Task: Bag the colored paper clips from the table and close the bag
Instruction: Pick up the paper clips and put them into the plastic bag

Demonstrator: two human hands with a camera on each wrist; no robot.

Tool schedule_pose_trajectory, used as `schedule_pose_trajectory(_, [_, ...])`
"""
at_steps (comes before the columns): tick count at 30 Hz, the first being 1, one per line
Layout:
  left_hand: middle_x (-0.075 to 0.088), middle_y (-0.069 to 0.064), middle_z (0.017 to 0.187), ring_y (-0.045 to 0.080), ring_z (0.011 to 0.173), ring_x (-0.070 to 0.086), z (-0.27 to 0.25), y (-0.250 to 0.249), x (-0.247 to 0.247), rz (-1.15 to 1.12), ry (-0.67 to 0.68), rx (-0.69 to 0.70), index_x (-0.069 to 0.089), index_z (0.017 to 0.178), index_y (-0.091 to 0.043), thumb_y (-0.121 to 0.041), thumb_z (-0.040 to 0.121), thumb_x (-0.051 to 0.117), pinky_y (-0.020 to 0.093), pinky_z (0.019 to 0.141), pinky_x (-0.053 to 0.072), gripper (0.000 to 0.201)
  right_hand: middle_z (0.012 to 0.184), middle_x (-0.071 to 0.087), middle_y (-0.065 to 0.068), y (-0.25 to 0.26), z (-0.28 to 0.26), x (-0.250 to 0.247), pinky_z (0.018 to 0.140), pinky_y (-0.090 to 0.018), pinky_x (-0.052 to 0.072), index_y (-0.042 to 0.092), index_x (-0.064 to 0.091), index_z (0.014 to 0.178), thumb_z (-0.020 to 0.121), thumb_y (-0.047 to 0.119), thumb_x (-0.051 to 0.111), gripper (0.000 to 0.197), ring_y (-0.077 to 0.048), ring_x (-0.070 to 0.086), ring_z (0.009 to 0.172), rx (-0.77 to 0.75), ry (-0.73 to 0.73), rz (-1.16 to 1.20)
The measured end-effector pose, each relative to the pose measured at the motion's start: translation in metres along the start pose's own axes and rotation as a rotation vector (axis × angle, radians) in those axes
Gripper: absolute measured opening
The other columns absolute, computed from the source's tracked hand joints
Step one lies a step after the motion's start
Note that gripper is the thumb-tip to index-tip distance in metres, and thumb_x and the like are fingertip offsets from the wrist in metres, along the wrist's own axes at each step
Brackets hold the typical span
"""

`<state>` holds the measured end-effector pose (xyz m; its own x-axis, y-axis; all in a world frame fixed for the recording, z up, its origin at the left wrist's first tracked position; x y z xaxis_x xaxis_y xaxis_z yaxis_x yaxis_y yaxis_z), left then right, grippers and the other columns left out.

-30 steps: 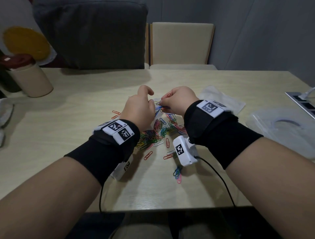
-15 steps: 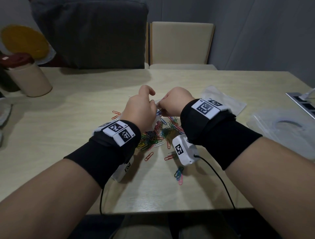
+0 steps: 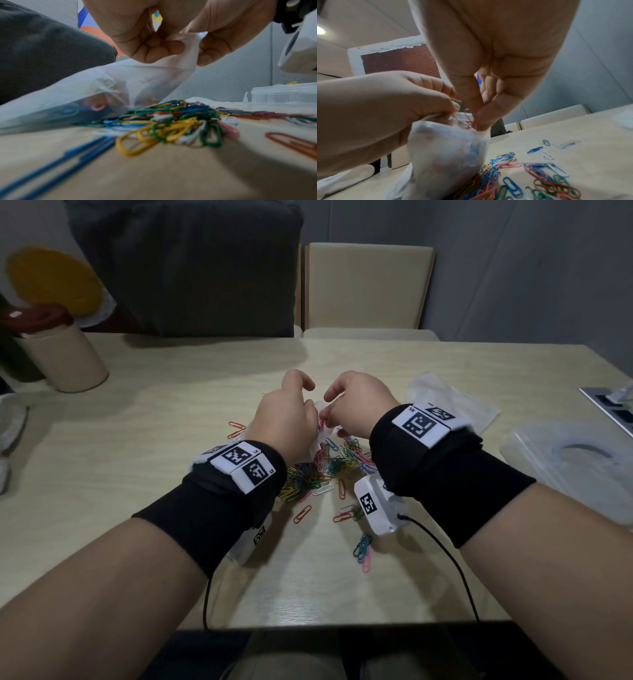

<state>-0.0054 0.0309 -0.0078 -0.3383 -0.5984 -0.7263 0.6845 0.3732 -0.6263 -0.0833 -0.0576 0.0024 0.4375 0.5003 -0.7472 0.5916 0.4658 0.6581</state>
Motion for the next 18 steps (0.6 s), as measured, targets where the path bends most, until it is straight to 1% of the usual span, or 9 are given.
schedule_pose_trajectory(3, [0.064, 0.004, 0.076, 0.024, 0.072, 0.061, -0.001, 0.0, 0.0, 0.002, -0.003, -0.002, 0.044, 0.115, -0.022, -0.018, 0.092, 0.045, 0.044, 0.071, 0.054, 0.023, 0.097, 0.071, 0.0, -0.002, -0.002, -0.008, 0.084, -0.035, 0.055, 0.023, 0.061, 0.09, 0.08, 0.017, 0.073, 0.016, -0.02, 0.067, 0.09, -0.033, -0.035, -0.062])
schedule_pose_trajectory(5, [0.064, 0.004, 0.074, 0.024, 0.07, 0.061, -0.001, 0.0, -0.001, 0.004, -0.006, 0.001, 0.045, 0.115, -0.021, -0.018, 0.092, 0.045, 0.045, 0.07, 0.054, 0.023, 0.094, 0.069, 0.0, -0.005, -0.002, -0.011, 0.082, -0.033, 0.054, 0.019, 0.064, 0.091, 0.083, 0.018, 0.07, 0.011, -0.02, 0.065, 0.088, -0.018, -0.039, -0.067])
schedule_pose_trajectory(6, [0.064, 0.004, 0.074, 0.024, 0.069, 0.061, 0.0, 0.0, -0.001, 0.007, -0.008, 0.003, 0.045, 0.116, -0.021, -0.018, 0.093, 0.044, 0.045, 0.069, 0.053, 0.023, 0.096, 0.069, -0.004, -0.009, 0.0, -0.011, 0.083, -0.034, 0.055, 0.013, 0.066, 0.094, 0.087, 0.017, 0.065, 0.008, -0.022, 0.065, 0.09, 0.005, -0.026, -0.102])
schedule_pose_trajectory(8, [0.063, 0.005, 0.073, 0.024, 0.068, 0.06, 0.0, -0.001, -0.001, 0.013, -0.011, 0.008, 0.045, 0.116, -0.02, -0.017, 0.093, 0.044, 0.045, 0.067, 0.053, 0.023, 0.109, 0.069, -0.012, -0.02, 0.002, -0.008, 0.088, -0.037, 0.054, 0.005, 0.068, 0.107, 0.094, 0.013, 0.05, 0.023, -0.029, 0.065, 0.101, 0.057, 0.046, -0.26])
schedule_pose_trajectory(11, [0.062, 0.005, 0.072, 0.024, 0.068, 0.059, 0.0, -0.001, -0.001, 0.013, -0.012, 0.01, 0.045, 0.116, -0.02, -0.016, 0.093, 0.043, 0.044, 0.067, 0.052, 0.024, 0.125, 0.06, -0.014, -0.041, -0.002, 0.001, 0.081, -0.032, 0.048, 0.007, 0.06, 0.125, 0.095, 0.011, 0.048, 0.033, -0.032, 0.06, 0.113, 0.097, 0.177, -0.516])
schedule_pose_trajectory(13, [0.063, 0.005, 0.072, 0.025, 0.067, 0.059, 0.0, -0.001, 0.0, 0.011, -0.011, 0.013, 0.044, 0.115, -0.02, -0.016, 0.093, 0.043, 0.045, 0.067, 0.052, 0.023, 0.132, 0.048, -0.017, -0.053, -0.006, 0.006, 0.091, -0.036, 0.045, 0.012, 0.051, 0.134, 0.096, 0.014, 0.043, 0.039, -0.037, 0.054, 0.117, 0.099, 0.208, -0.635])
schedule_pose_trajectory(15, [0.063, 0.006, 0.072, 0.025, 0.067, 0.059, 0.0, -0.001, 0.0, 0.014, -0.012, 0.02, 0.044, 0.116, -0.02, -0.016, 0.093, 0.043, 0.045, 0.066, 0.052, 0.023, 0.136, 0.041, -0.017, -0.057, -0.01, 0.008, 0.099, -0.04, 0.042, 0.015, 0.047, 0.136, 0.097, 0.014, 0.039, 0.04, -0.038, 0.05, 0.12, 0.082, 0.222, -0.694])
schedule_pose_trajectory(16, [0.063, 0.006, 0.072, 0.025, 0.067, 0.059, 0.0, -0.001, -0.001, 0.018, -0.012, 0.023, 0.044, 0.116, -0.019, -0.016, 0.093, 0.043, 0.045, 0.066, 0.052, 0.023, 0.136, 0.041, -0.017, -0.057, -0.012, 0.009, 0.1, -0.039, 0.042, 0.014, 0.048, 0.135, 0.098, 0.014, 0.039, 0.039, -0.037, 0.05, 0.119, 0.067, 0.247, -0.694])
schedule_pose_trajectory(18, [0.063, 0.007, 0.071, 0.025, 0.066, 0.059, 0.0, -0.001, -0.001, 0.021, -0.012, 0.029, 0.044, 0.116, -0.019, -0.016, 0.093, 0.043, 0.045, 0.065, 0.052, 0.023, 0.134, 0.051, -0.017, -0.052, -0.019, 0.011, 0.096, -0.035, 0.046, 0.009, 0.053, 0.132, 0.097, 0.009, 0.042, 0.037, -0.035, 0.055, 0.118, 0.033, 0.326, -0.698])
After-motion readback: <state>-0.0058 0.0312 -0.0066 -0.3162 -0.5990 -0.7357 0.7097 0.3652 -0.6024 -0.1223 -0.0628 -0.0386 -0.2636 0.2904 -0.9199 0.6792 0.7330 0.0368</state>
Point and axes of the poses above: each hand's wrist, its own z-axis towards the middle knuckle, its own x-axis out of the palm, y = z × x, the point moved 6 cm from there along z, towards the middle knuckle
